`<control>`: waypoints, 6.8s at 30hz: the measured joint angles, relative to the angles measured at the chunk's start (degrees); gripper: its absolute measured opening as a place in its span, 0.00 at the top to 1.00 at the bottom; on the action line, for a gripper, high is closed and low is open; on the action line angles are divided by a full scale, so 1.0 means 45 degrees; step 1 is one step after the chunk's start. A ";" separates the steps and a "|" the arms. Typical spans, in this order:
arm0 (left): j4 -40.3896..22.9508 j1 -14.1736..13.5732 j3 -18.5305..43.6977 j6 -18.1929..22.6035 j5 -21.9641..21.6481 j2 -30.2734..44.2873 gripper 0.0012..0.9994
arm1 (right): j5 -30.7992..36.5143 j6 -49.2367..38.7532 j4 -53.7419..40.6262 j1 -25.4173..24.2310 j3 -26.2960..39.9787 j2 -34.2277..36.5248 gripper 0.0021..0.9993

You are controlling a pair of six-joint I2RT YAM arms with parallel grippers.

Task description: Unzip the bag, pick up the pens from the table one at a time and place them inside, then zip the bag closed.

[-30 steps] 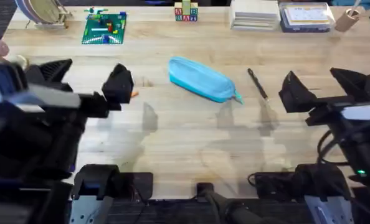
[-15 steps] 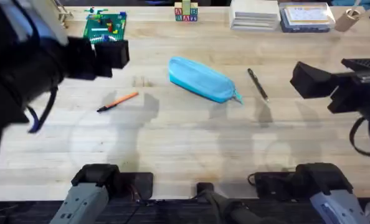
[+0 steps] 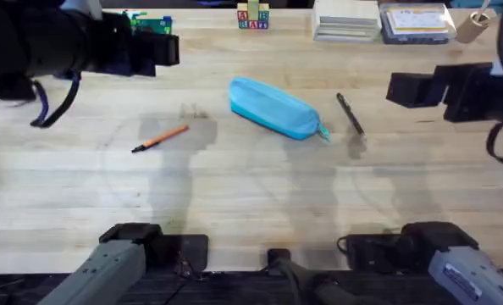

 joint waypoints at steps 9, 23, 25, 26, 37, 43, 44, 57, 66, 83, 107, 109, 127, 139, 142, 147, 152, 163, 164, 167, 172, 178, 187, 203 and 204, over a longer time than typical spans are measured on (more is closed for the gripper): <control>-0.0359 -0.0004 0.0547 0.0003 0.0406 0.1168 0.01 | -0.0324 0.0000 -0.0417 0.0004 0.0924 0.1718 0.00; -0.1416 0.0000 0.0552 0.0003 0.0551 0.1483 0.01 | -0.0660 0.0035 -0.0373 0.0005 0.0948 0.1833 0.00; -0.1393 0.0000 0.0552 0.0017 0.0555 0.1483 0.01 | -0.0660 0.0039 -0.0374 0.0005 0.0948 0.1837 0.00; -0.1335 0.0000 0.0552 0.0120 0.0592 0.1483 0.01 | -0.0661 0.0038 -0.0373 0.0005 0.0948 0.1833 0.00; -0.1222 0.0000 0.0554 0.3468 0.2961 0.1686 0.01 | -0.0661 0.0039 -0.0378 0.0005 0.0948 0.1833 0.00; -0.1767 0.0000 0.1103 0.5738 0.4321 0.3089 0.01 | -0.0661 0.0039 -0.0376 0.0005 0.0948 0.1833 0.00; -0.1974 0.0000 0.1354 0.6065 0.4474 0.3415 0.01 | -0.0661 0.0039 -0.0377 0.0005 0.0948 0.1833 0.00; -0.3825 0.0000 0.5224 1.1537 0.6880 0.7647 0.01 | -0.0661 0.0039 -0.0373 0.0005 0.0948 0.1833 0.00; -0.2689 -0.0003 0.5248 1.2407 0.7480 0.8389 0.01 | -0.0661 0.0039 -0.0378 0.0005 0.0948 0.1833 0.00; -0.3571 0.1557 0.5268 1.6672 1.1412 0.8389 0.01 | -0.0661 0.0039 -0.0377 0.0005 0.0948 0.1833 0.00; -0.3830 0.1488 0.5540 1.8861 1.4817 1.1309 0.01 | -0.0661 0.0039 -0.0378 0.0005 0.0953 0.1833 0.00; -0.4139 0.1462 0.5549 1.9072 1.4894 1.1585 0.01 | -0.0661 0.0037 -0.0375 0.0005 0.0952 0.1833 0.00; -0.4360 0.0782 0.5549 2.0107 1.4967 1.3829 0.01 | -0.0661 0.0039 -0.0373 0.0002 0.0953 0.1833 0.00; -0.4375 0.0782 0.5554 2.0189 1.4810 1.4305 0.01 | -0.0661 0.0039 -0.0376 0.0005 0.0953 0.1833 0.00; -0.4421 0.0782 0.5554 2.0189 1.4742 1.4305 0.01 | -0.0661 0.0039 -0.0373 0.0005 0.0953 0.1833 0.00; -0.4413 0.0782 0.5554 2.0194 1.4569 1.4305 0.01 | -0.0661 0.0039 -0.0373 0.0005 0.0953 0.1833 0.00; -0.4360 0.0746 0.5554 2.0191 1.4549 1.4305 0.01 | -0.0661 0.0039 -0.0373 0.0005 0.0953 0.1833 0.00; -0.4365 0.0284 0.5554 2.0194 1.4476 1.4305 0.01 | -0.0661 0.0039 -0.0373 0.0005 0.0953 0.1833 0.00; -0.4365 0.0304 0.5554 2.0194 1.4472 1.4305 0.01 | -0.0661 0.0039 -0.0373 0.0005 0.0953 0.1833 0.00; -0.4360 0.0311 0.5554 2.0194 1.4453 1.4305 0.01 | -0.0661 0.0039 -0.0373 0.0005 0.0953 0.1833 0.00; -0.4360 0.0306 0.5554 2.0194 1.4379 1.4305 0.01 | -0.0661 0.0039 -0.0373 0.0005 0.0953 0.1833 0.00; -0.4360 0.0306 0.5554 2.0189 1.4370 1.4305 0.01 | -0.0661 0.0039 -0.0373 0.0005 0.0953 0.1833 0.00; -0.4355 0.0306 0.5554 2.0238 1.4274 1.4305 0.96 | -0.0661 0.0039 -0.0377 0.0005 0.0953 0.1833 0.00; -0.4355 0.0306 0.5554 2.0243 1.4268 1.4305 0.96 | -0.0665 0.0038 -0.1233 0.0005 0.0953 0.1833 0.00; -0.4355 0.0306 0.5554 2.0243 1.4268 1.4305 0.96 | -0.0690 0.0009 -0.1228 0.0005 0.0953 0.1833 0.00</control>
